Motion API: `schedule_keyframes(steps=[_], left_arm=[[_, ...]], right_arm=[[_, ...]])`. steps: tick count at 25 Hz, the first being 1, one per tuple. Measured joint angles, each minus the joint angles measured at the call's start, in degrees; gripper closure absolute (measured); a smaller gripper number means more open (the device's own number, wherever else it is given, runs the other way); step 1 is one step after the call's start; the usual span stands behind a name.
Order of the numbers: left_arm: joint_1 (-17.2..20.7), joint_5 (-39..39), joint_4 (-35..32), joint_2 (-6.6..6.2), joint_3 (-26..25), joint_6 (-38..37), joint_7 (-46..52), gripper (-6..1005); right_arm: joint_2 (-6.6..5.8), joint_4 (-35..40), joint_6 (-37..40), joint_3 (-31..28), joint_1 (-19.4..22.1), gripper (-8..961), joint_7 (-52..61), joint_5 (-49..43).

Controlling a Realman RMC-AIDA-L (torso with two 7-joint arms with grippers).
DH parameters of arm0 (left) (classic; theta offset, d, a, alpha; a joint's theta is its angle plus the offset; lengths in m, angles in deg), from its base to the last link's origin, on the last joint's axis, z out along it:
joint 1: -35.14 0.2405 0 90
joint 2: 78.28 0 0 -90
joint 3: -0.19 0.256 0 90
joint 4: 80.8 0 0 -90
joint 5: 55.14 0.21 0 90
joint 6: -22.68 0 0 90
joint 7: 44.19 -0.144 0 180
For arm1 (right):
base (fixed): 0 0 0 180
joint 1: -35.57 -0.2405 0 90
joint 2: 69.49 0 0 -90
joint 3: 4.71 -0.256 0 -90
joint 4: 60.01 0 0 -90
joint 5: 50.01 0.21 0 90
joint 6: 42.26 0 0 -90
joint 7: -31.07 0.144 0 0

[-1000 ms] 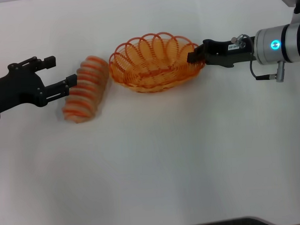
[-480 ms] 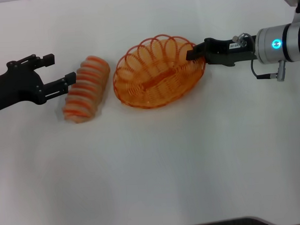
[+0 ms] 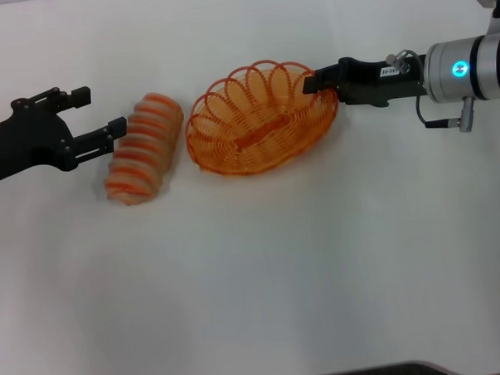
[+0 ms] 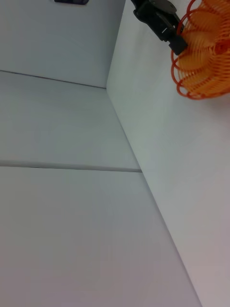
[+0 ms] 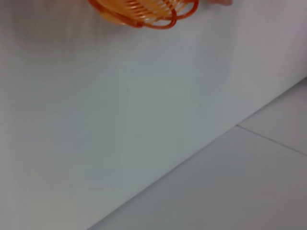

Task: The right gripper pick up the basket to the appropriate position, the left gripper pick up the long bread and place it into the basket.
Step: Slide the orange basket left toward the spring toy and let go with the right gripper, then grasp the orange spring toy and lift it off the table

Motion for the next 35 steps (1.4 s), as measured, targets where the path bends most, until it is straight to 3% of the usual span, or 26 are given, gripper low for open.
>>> schedule_keyframes(steps=[4,18,29,35], left_arm=[[-0.1,0.0,0.0,0.03,-0.1,0.0,0.1,250],[-0.6,0.0,0.5,1.03,-3.9,0.5,0.7,249],[-1.6,-1.1,1.2,2.54,-8.0,0.6,3.0,250],[-1.7,-1.1,1.3,2.01,-8.3,1.4,13.1,249]], right_arm=[[-0.14,0.5,0.2,0.0,0.6,608,-0.8,1.2],[-0.83,4.2,2.5,-1.0,3.5,69,-2.5,3.5],[-0.86,12.7,6.3,-7.0,7.8,76,-11.1,6.5],[-2.38,13.5,10.2,-9.6,9.5,80,-22.8,14.7]])
